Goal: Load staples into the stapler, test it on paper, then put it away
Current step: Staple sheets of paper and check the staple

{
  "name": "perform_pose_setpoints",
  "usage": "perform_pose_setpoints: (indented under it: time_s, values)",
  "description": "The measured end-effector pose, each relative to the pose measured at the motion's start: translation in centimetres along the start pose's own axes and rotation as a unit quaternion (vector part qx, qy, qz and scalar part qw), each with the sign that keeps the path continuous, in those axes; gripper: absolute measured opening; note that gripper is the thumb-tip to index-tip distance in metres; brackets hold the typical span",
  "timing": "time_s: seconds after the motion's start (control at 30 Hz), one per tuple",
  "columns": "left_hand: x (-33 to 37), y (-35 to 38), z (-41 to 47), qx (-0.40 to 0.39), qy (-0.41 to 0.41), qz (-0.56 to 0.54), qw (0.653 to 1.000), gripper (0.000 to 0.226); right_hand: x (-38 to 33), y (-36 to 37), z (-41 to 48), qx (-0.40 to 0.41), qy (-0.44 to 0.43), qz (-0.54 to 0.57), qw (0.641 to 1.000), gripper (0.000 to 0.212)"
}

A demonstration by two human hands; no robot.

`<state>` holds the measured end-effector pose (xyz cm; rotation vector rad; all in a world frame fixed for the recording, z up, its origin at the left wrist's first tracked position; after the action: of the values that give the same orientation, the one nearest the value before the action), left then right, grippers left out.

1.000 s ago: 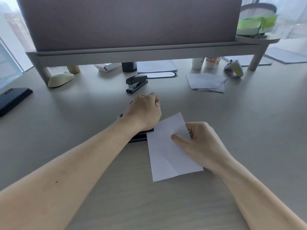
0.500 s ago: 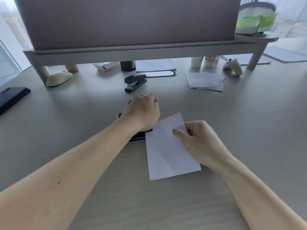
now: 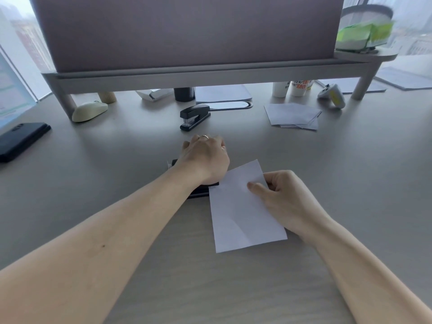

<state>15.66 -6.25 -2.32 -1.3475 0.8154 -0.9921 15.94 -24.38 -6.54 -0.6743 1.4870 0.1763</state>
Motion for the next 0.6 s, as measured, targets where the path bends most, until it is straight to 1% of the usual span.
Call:
perform_pose_setpoints:
  time_s: [0.4, 0.53, 0.6]
  values:
    - [0.26, 0.02, -0.15, -0.005, 0.004, 0.016, 1.000, 0.033, 0.24, 0.15, 0.12, -0.006, -0.005, 0.005, 1.000, 0.039]
    - [0.35, 0.13, -0.13, -0.011, 0.007, 0.024, 1.000, 0.032, 0.26, 0.19, 0.11, -0.011, -0.007, 0.008, 1.000, 0.038]
    - [0.36, 0.19, -0.12, -0.016, 0.008, 0.028, 0.999, 0.032, 0.11, 0.28, 0.05, -0.013, -0.009, 0.010, 1.000, 0.043]
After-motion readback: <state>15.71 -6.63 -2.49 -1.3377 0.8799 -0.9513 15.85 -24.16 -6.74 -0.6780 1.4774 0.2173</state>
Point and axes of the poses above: each hand's wrist, its own z-axis towards the middle knuckle, its own y-axis out of the palm, x = y × z, the point moved 10 cm from there along z, towards the middle knuckle, and after that the axes turned 13 degrees about z, right-handed, at the moved point
